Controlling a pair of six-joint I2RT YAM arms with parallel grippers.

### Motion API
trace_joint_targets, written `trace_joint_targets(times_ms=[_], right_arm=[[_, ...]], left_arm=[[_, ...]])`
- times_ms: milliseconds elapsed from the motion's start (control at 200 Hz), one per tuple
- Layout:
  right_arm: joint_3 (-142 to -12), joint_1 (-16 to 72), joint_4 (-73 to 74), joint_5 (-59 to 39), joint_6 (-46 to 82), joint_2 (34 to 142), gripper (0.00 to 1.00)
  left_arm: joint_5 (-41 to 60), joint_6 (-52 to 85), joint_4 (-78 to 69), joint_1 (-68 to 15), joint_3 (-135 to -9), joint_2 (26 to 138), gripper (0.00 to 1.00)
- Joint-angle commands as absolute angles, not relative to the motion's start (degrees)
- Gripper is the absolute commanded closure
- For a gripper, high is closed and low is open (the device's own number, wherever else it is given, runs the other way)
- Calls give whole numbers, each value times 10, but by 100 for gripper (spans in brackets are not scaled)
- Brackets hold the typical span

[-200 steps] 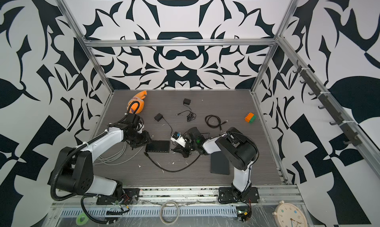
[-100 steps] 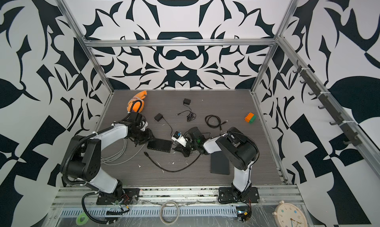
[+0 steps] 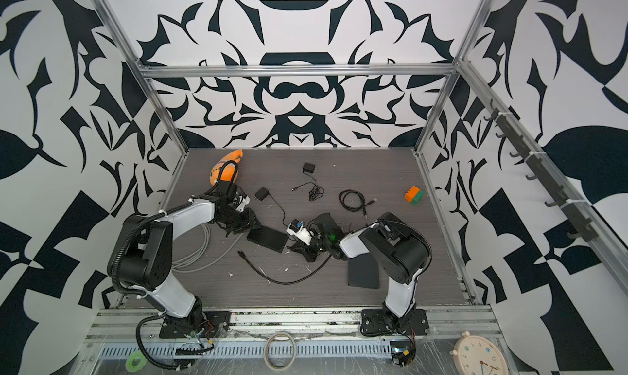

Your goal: Insert the plug into the switch port

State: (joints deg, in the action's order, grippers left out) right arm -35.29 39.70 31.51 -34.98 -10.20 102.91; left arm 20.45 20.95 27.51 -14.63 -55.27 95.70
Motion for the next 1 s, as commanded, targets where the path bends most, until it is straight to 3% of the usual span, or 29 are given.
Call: trace_joint_targets(times_ms=[0,995], right_arm=[[-340,397,340,-346,-92,1006,100],[-340,398,421,-369,-56,1039,100]], left_arm=[[213,200,296,-145,-562,962,53],[214,201,297,-145,-562,959,53]])
